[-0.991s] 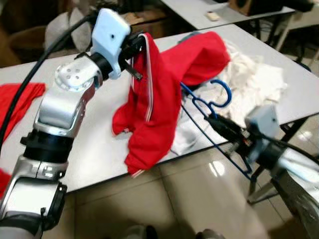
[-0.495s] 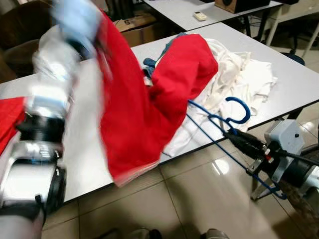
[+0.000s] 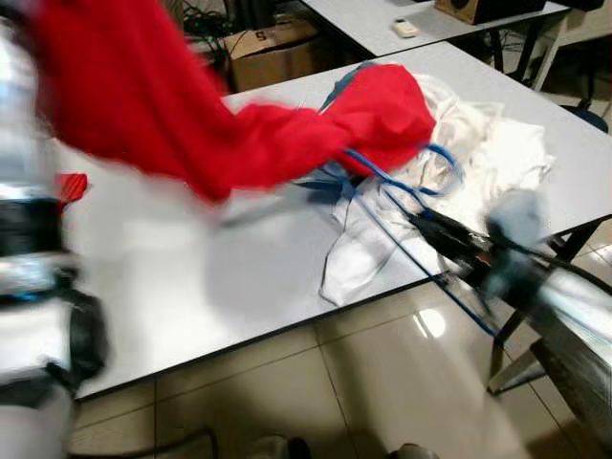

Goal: Hang hanger

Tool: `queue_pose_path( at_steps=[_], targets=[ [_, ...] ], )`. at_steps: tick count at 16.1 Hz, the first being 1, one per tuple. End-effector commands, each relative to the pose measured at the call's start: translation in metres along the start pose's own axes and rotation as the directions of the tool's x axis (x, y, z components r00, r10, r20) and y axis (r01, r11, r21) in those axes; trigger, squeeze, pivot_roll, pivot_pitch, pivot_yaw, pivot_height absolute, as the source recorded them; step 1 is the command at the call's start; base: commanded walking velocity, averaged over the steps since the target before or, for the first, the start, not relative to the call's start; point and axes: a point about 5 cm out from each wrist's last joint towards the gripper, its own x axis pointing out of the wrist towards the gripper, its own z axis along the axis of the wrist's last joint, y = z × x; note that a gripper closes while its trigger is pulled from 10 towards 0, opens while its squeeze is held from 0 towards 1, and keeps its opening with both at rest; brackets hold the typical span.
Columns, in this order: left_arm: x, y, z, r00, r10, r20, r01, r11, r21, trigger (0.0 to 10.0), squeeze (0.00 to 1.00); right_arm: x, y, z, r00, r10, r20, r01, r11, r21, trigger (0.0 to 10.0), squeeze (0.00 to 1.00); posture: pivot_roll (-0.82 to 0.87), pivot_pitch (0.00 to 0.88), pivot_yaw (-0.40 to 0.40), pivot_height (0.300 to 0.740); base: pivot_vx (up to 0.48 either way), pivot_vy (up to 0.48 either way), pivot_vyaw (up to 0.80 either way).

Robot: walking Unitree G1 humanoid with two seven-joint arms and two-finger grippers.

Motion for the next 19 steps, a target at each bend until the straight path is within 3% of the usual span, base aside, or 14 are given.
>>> queue_pose_path(
  at_steps=[1, 4, 5, 6, 8, 10, 11, 12, 13, 14, 15, 16, 18, 19],
  targets=[
    [0.003, -0.005, 0.017, 0.995, -0.045, 0.087, 0.048, 0.998, -0.033, 0.0, 0.0, 0.016, -0.003, 0.002, 0.999, 0.018, 0.034, -0.017, 1.0, -0.018, 10.0, 0.0, -0.17, 0.047, 0.142, 0.74, 0.0, 0.0, 0.0],
    [0.001, -0.002, 0.027, 0.988, -0.057, 0.143, 0.058, 0.998, -0.005, 0.0, 0.0, 0.077, -0.005, 0.042, 0.981, 0.113, 0.161, -0.097, 0.99, -0.103, 10.0, 0.0, -0.15, 0.052, 0.128, 0.74, 0.0, 0.0, 0.0],
    [0.0, 0.003, 0.034, 0.984, -0.038, 0.174, 0.038, 0.999, 0.003, 0.0, 0.0, 0.1, 0.002, 0.084, 0.934, 0.191, 0.303, -0.156, 0.978, -0.137, 10.0, 0.0, -0.14, 0.053, 0.114, 0.74, 0.0, 0.0, 0.0],
    [-0.002, 0.003, 0.041, 0.976, -0.052, 0.21, 0.053, 0.999, -0.001, 0.0, 0.0, 0.11, 0.001, 0.112, 0.89, 0.179, 0.42, -0.147, 0.983, -0.108, 10.0, 0.0, -0.13, 0.054, 0.093, 0.74, 0.0, 0.0, 0.0],
    [-0.006, -0.002, 0.053, 0.959, -0.096, 0.268, 0.101, 0.995, -0.004, 0.0, 0.0, 0.123, -0.006, 0.101, 0.916, 0.115, 0.385, -0.097, 0.993, -0.067, 10.0, 0.0, -0.12, 0.056, 0.085, 0.74, 0.0, 0.0, 0.0],
    [-0.011, -0.009, 0.061, 0.939, -0.135, 0.315, 0.153, 0.988, -0.031, 0.0, 0.0, 0.132, -0.005, 0.043, 0.982, 0.133, 0.133, -0.127, 0.991, -0.053, 10.0, 0.0, -0.12, 0.059, 0.082, 0.74, 0.0, 0.0, 0.0],
    [-0.012, -0.01, 0.062, 0.937, -0.142, 0.319, 0.161, 0.986, -0.035, 0.0, 0.0, 0.133, -0.004, 0.036, 0.985, 0.14, 0.103, -0.137, 0.99, -0.044, 10.0, 0.0, -0.12, 0.059, 0.082, 0.74, 0.0, 0.0, 0.0],
    [-0.013, -0.019, 0.062, 0.93, -0.196, 0.311, 0.22, 0.975, -0.043, 0.0, 0.0, 0.128, -0.002, -0.003, 0.985, 0.156, -0.079, -0.161, 0.985, -0.06, 10.0, 0.0, -0.11, 0.059, 0.079, 0.74, 0.0, 0.0, 0.0],
    [-0.014, -0.028, 0.059, 0.924, -0.253, 0.286, 0.28, 0.958, -0.055, 0.0, 0.0, 0.121, -0.001, -0.026, 0.97, 0.165, -0.178, -0.179, 0.982, -0.064, 10.0, 0.0, -0.12, 0.057, 0.08, 0.74, 0.0, 0.0, 0.0],
    [-0.018, -0.044, 0.048, 0.907, -0.369, 0.204, 0.391, 0.917, -0.08, 0.0, 0.0, 0.11, -0.004, -0.036, 0.963, 0.163, -0.215, -0.184, 0.98, -0.082, 10.0, 0.0, -0.12, 0.055, 0.084, 0.74, 0.0, 0.0, 0.0],
    [-0.029, -0.065, 0.025, 0.844, -0.535, 0.03, 0.536, 0.843, -0.048, 0.0, 0.0, 0.095, -0.012, -0.04, 0.962, 0.146, -0.23, -0.171, 0.981, -0.092, 10.0, 0.0, -0.12, 0.054, 0.087, 0.74, 0.0, 0.0, 0.0],
    [-0.037, -0.073, 0.013, 0.799, -0.6, -0.047, 0.6, 0.8, -0.009, 0.0, 0.0, 0.085, -0.019, -0.038, 0.964, 0.137, -0.227, -0.16, 0.983, -0.086, 10.0, 0.0, -0.13, 0.053, 0.097, 0.74, 0.0, 0.0, 0.0],
    [-0.04, -0.076, 0.0, 0.795, -0.597, -0.113, 0.598, 0.801, -0.026, 0.0, 0.0, 0.061, -0.023, -0.023, 0.956, 0.208, -0.209, -0.238, 0.962, -0.131, 10.0, 0.0, -0.14, 0.052, 0.117, 0.74, 0.0, 0.0, 0.0],
    [-0.038, -0.078, -0.006, 0.785, -0.603, -0.145, 0.607, 0.795, -0.017, 0.0, 0.0, 0.043, -0.023, -0.013, 0.934, 0.278, -0.224, -0.318, 0.932, -0.172, 10.0, 0.0, -0.15, 0.05, 0.135, 0.74, 0.0, 0.0, 0.0]
  ],
)
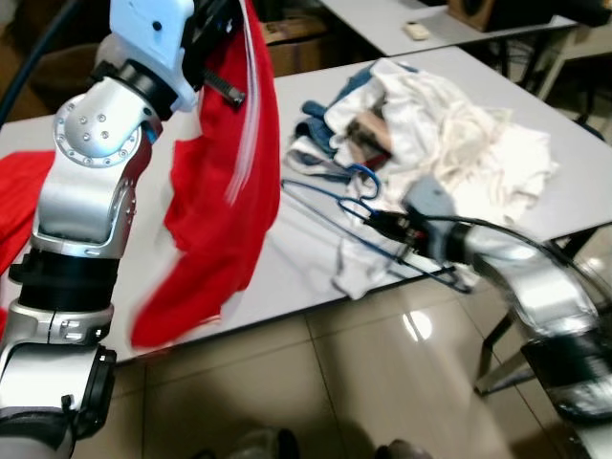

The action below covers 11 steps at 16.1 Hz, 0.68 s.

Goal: Hang hanger

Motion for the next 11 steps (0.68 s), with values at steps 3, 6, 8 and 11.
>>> queue_pose_path(
  at_steps=[3, 6, 8, 11],
  targets=[
    [0.012, 0.008, -0.009, 0.995, 0.028, -0.098, -0.022, 0.998, 0.056, 0.0, 0.0, -0.06, 0.008, 0.029, 0.991, 0.134, -0.02, -0.135, 0.984, -0.12, 10.0, 0.0, -0.16, 0.045, 0.148, 0.74, 0.0, 0.0, 0.0],
    [0.017, 0.01, -0.018, 0.985, 0.065, -0.161, -0.055, 0.996, 0.063, 0.0, 0.0, -0.098, 0.015, 0.043, 0.993, 0.12, -0.013, -0.12, 0.987, -0.107, 10.0, 0.0, -0.17, 0.046, 0.159, 0.74, 0.0, 0.0, 0.0],
    [0.02, -0.003, -0.034, 0.967, -0.025, -0.253, 0.051, 0.994, 0.096, 0.0, 0.0, -0.108, 0.041, 0.053, 0.98, 0.192, 0.057, -0.189, 0.981, -0.05, 10.0, 0.0, -0.18, 0.049, 0.176, 0.74, 0.0, 0.0, 0.0],
    [0.013, -0.03, -0.056, 0.906, -0.21, -0.367, 0.239, 0.97, 0.034, 0.0, 0.0, -0.094, 0.046, 0.059, 0.985, 0.097, 0.143, -0.098, 0.995, -0.003, 10.0, 0.0, -0.19, 0.052, 0.189, 0.74, 0.0, 0.0, 0.0]
  ],
)
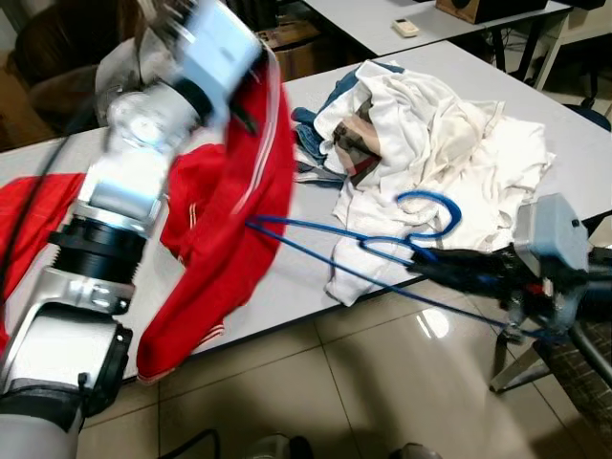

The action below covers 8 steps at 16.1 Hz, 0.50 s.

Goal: Hang hanger

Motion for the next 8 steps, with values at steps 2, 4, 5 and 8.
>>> queue_pose_path(
  at_steps=[2, 4, 5, 8],
  targets=[
    [-0.006, -0.016, -0.014, 0.986, -0.144, -0.09, 0.139, 0.989, -0.054, 0.0, 0.0, 0.014, -0.006, -0.005, 0.994, -0.107, -0.006, 0.107, 0.994, 0.025, 10.0, 0.0, -0.18, 0.053, 0.185, 0.74, 0.0, 0.0, 0.0],
    [-0.01, -0.015, -0.016, 0.984, -0.145, -0.099, 0.131, 0.982, -0.134, 0.0, 0.0, 0.02, -0.005, -0.014, 0.988, -0.141, -0.055, 0.144, 0.989, 0.04, 10.0, 0.0, -0.18, 0.055, 0.184, 0.74, 0.0, 0.0, 0.0],
    [-0.011, -0.013, -0.015, 0.984, -0.147, -0.095, 0.13, 0.978, -0.164, 0.0, 0.0, 0.021, -0.007, -0.017, 0.984, -0.162, -0.069, 0.165, 0.985, 0.044, 10.0, 0.0, -0.17, 0.054, 0.182, 0.74, 0.0, 0.0, 0.0],
    [-0.016, -0.008, -0.008, 0.984, -0.171, -0.056, 0.15, 0.953, -0.265, 0.0, 0.0, 0.023, -0.015, -0.023, 0.964, -0.242, -0.11, 0.248, 0.968, 0.036, 10.0, 0.0, -0.17, 0.053, 0.181, 0.74, 0.0, 0.0, 0.0]
  ],
)
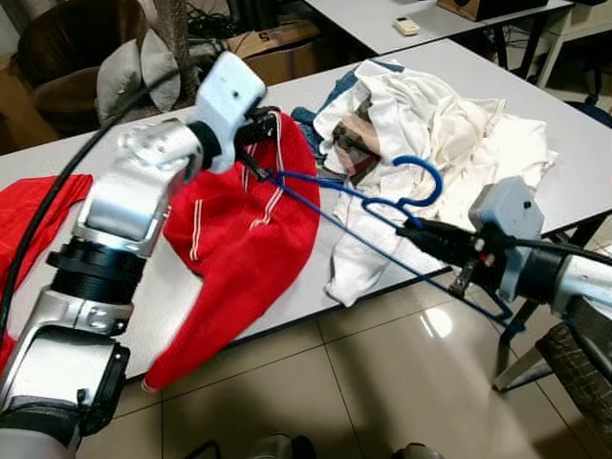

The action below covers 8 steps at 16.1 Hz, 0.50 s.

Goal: Hang hanger

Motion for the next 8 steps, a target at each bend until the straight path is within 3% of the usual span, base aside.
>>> queue_pose_path(
  at_steps=[1, 5, 6, 8],
  targets=[
    [-0.006, 0.007, 0.003, 1.0, 0.018, 0.008, -0.018, 1.0, -0.008, 0.0, 0.0, 0.001, -0.001, 0.0, 1.0, -0.015, -0.012, 0.015, 1.0, -0.01, 10.0, 0.0, -0.16, 0.05, 0.179, 0.74, 0.0, 0.0, 0.0],
    [-0.013, 0.018, 0.001, 0.998, 0.065, -0.023, -0.064, 0.997, 0.048, 0.0, 0.0, 0.001, 0.0, 0.0, 1.0, -0.005, -0.015, 0.005, 1.0, -0.027, 10.0, 0.0, -0.17, 0.046, 0.18, 0.74, 0.0, 0.0, 0.0],
    [-0.014, 0.025, 0.0, 0.991, 0.131, -0.035, -0.126, 0.986, 0.107, 0.0, 0.0, -0.001, 0.007, 0.009, 0.997, 0.067, 0.038, -0.066, 0.997, -0.037, 10.0, 0.0, -0.17, 0.046, 0.178, 0.74, 0.0, 0.0, 0.0],
    [-0.013, 0.026, 0.002, 0.988, 0.153, -0.011, -0.152, 0.987, 0.06, 0.0, 0.0, -0.003, 0.014, 0.014, 0.99, 0.122, 0.07, -0.12, 0.992, -0.027, 10.0, 0.0, -0.18, 0.046, 0.177, 0.74, 0.0, 0.0, 0.0]
  ],
)
